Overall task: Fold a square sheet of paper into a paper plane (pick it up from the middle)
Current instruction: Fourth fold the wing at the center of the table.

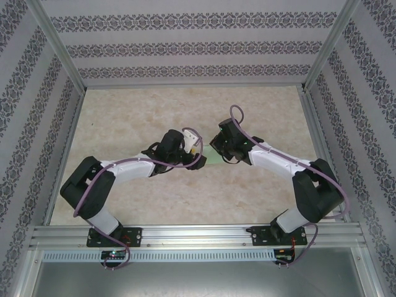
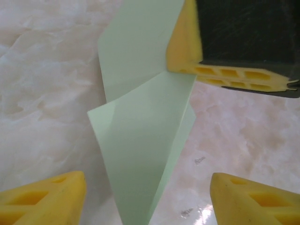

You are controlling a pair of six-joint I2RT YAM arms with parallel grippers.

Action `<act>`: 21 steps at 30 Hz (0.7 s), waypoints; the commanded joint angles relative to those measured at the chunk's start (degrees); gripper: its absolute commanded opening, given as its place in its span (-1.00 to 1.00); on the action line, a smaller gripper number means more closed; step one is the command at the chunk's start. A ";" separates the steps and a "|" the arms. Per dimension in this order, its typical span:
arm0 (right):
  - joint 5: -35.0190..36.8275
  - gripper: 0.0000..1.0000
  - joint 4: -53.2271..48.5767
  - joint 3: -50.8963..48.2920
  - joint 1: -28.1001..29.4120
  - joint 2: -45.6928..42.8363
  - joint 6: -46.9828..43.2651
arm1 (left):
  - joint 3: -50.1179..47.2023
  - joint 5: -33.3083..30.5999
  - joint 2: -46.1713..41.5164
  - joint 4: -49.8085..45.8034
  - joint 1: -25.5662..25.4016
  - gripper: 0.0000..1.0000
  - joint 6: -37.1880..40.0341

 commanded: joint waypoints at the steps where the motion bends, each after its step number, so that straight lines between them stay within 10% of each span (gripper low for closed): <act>1: -2.44 -0.96 2.94 -0.08 -0.21 2.02 3.77 | 0.00 1.06 2.39 6.65 -0.48 0.35 7.43; 21: -11.25 -0.85 5.21 0.52 -2.73 5.19 5.67 | -1.06 2.78 9.09 13.17 -0.48 -0.39 13.33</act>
